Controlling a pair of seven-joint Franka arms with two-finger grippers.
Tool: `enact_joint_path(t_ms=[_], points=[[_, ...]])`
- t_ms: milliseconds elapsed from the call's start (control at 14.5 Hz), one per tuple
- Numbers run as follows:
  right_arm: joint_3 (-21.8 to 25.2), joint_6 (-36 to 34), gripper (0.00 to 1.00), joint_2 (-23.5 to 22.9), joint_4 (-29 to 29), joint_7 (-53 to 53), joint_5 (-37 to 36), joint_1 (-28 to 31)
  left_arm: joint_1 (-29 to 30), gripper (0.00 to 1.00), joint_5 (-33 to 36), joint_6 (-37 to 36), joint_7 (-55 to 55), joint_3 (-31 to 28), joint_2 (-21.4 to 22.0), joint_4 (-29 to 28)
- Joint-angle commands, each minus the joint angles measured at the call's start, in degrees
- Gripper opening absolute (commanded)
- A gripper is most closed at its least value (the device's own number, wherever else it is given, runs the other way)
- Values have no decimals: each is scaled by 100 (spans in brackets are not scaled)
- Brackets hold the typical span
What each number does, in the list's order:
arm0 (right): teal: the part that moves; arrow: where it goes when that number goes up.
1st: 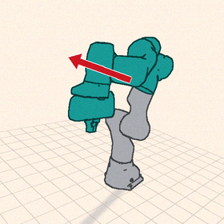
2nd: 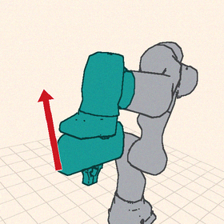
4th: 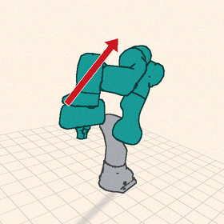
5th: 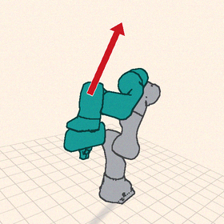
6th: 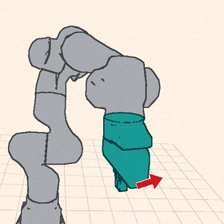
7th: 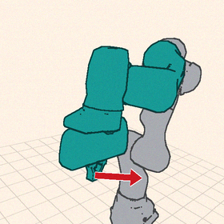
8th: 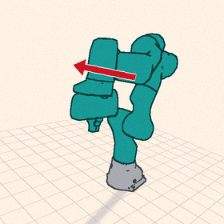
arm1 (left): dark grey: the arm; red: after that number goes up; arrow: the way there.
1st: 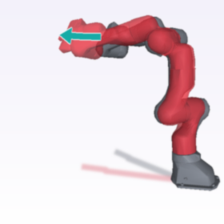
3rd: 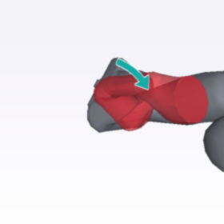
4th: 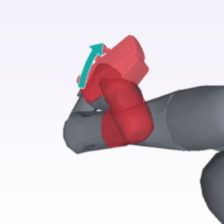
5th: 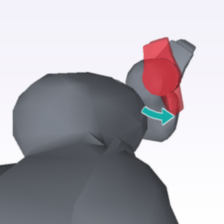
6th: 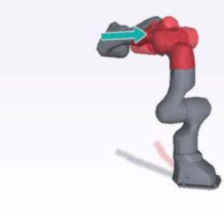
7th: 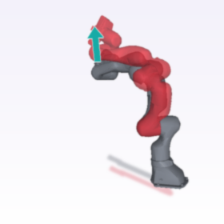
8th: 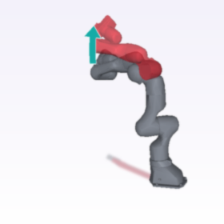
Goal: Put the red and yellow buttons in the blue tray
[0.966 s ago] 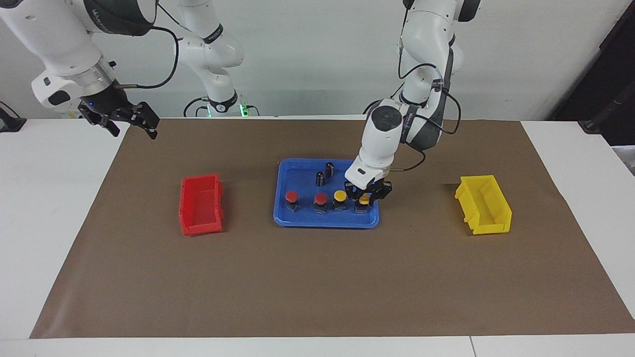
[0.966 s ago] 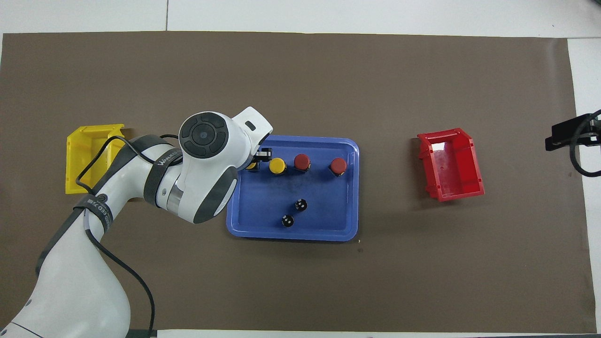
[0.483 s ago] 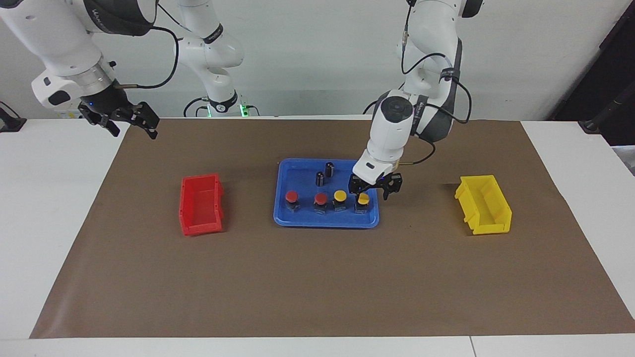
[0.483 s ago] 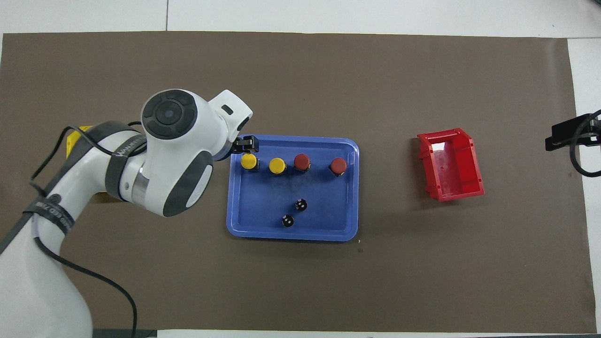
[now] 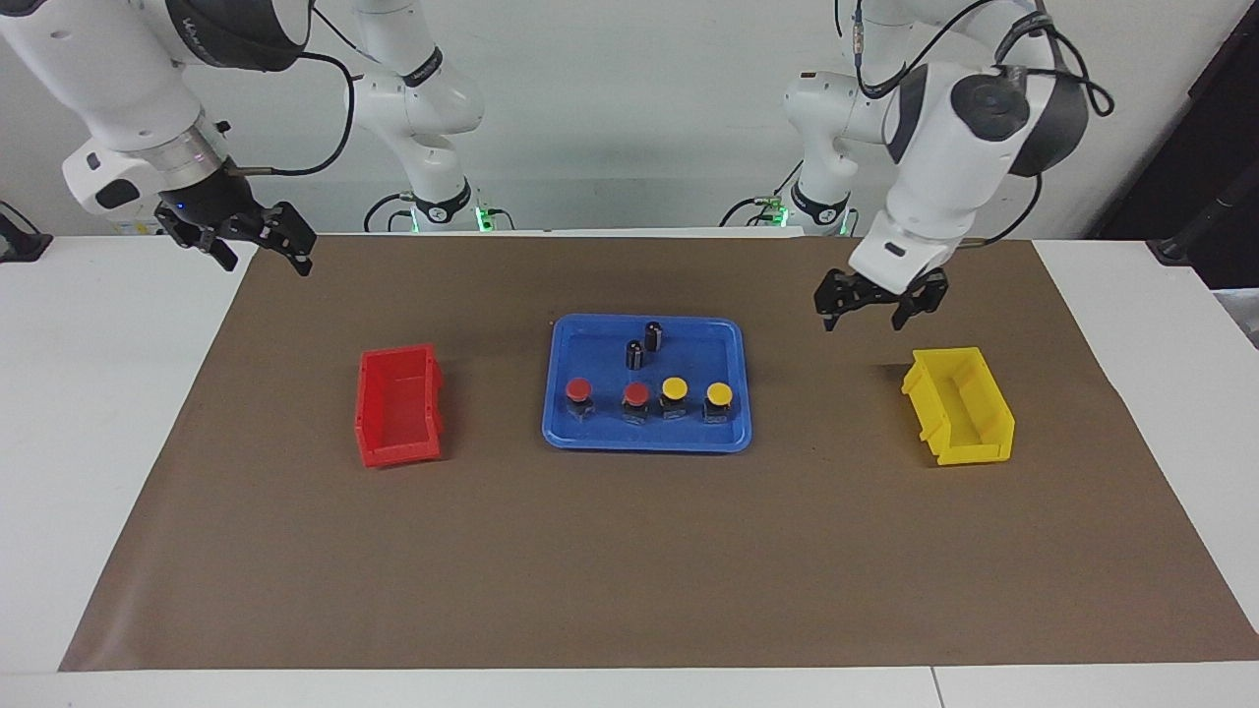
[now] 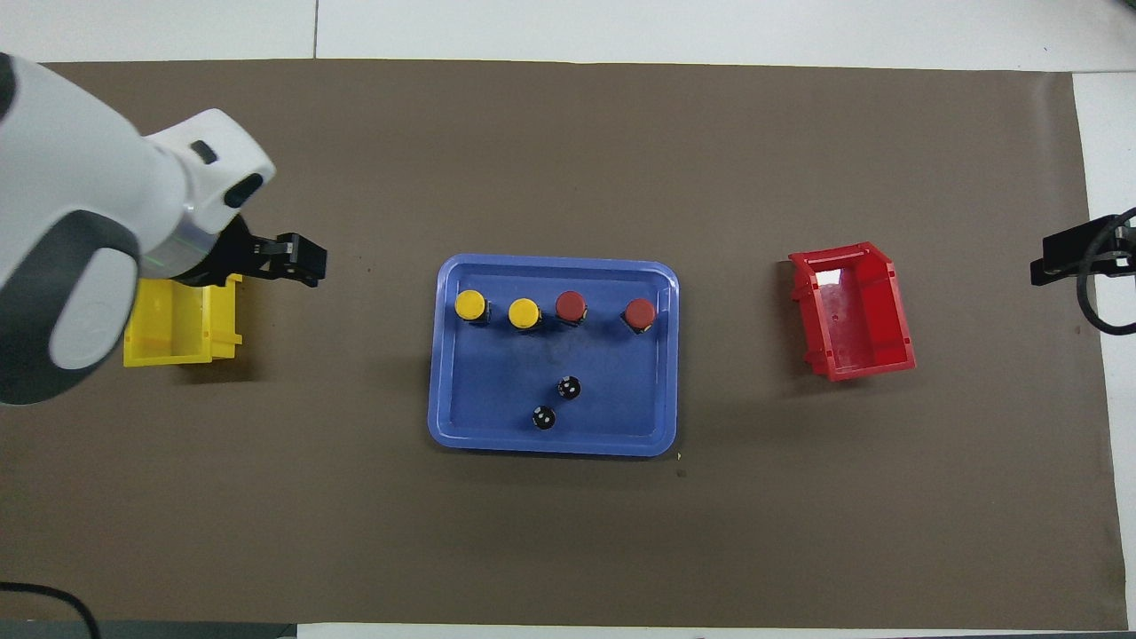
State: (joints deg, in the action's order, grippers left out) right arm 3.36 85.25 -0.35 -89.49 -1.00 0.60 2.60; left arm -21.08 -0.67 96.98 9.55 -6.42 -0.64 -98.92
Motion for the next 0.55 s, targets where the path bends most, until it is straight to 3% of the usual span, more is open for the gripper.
enact_joint_path(t_ms=[0,276,483], points=[[-11,53,100,132,-157,108,37,30,622,100,40,-433,-732,36,450,-31],[-11,53,100,132,-157,108,37,30,1202,100,49,-740,-1453,27,583,170],[-11,53,100,132,-157,108,37,30,1317,100,49,-794,-1728,35,574,250]])
